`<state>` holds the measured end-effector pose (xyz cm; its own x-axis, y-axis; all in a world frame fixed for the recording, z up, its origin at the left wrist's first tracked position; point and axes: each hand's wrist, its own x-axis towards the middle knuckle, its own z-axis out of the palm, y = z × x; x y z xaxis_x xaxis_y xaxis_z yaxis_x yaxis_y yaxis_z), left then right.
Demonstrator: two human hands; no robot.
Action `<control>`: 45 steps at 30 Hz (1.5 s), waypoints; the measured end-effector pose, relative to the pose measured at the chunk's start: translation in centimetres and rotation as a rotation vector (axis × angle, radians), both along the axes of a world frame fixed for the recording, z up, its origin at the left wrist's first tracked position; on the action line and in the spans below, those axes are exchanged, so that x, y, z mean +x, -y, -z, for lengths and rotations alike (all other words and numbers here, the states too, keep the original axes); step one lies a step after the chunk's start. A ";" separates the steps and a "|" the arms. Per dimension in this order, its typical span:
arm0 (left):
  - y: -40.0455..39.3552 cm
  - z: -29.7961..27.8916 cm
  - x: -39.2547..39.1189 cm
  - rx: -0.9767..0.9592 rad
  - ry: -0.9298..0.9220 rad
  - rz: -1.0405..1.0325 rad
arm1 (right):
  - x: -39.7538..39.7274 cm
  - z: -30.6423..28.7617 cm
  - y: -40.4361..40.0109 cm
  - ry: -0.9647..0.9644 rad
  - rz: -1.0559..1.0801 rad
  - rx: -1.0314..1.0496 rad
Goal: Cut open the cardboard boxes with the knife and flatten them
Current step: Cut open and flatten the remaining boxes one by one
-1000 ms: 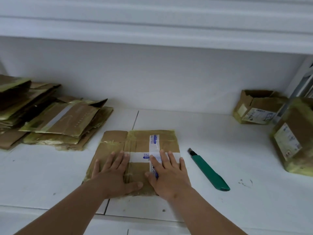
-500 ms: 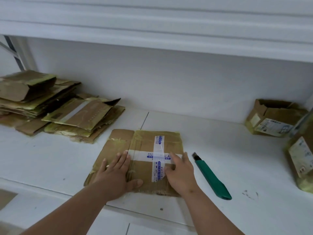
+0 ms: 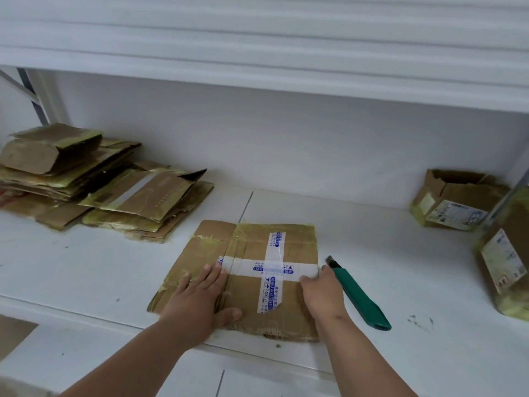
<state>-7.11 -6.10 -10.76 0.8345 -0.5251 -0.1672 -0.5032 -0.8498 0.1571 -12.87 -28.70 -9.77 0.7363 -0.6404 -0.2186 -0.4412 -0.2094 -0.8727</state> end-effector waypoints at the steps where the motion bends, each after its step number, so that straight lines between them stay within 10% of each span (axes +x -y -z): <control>1: -0.2 -0.1 -0.1 -0.007 0.005 0.007 | -0.3 -0.2 -0.2 -0.005 0.009 0.024; 14: -4.5 -3.1 -1.8 -0.190 0.040 0.058 | -3.7 -1.2 -5.5 0.234 0.246 0.183; 23: -8.5 -2.8 -2.1 -0.791 0.247 -0.286 | -3.9 -1.5 -11.4 0.517 0.463 0.716; 28: -8.3 -5.4 -2.6 -1.260 -0.506 -0.470 | -2.4 -2.2 -14.1 0.557 0.392 0.889; 32: -8.3 -6.1 -1.3 -1.441 -0.636 -0.486 | -0.9 -2.6 -15.3 0.567 0.271 0.946; 45: -13.4 -9.7 5.4 -1.379 -0.370 -0.509 | 5.4 -3.9 -13.9 0.575 0.007 1.023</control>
<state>-1.66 7.35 -1.07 0.9924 -0.1183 -0.0352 0.0351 -0.0031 0.9994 -7.44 -14.84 -5.84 0.8915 -0.3634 -0.2706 0.0741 0.7061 -0.7042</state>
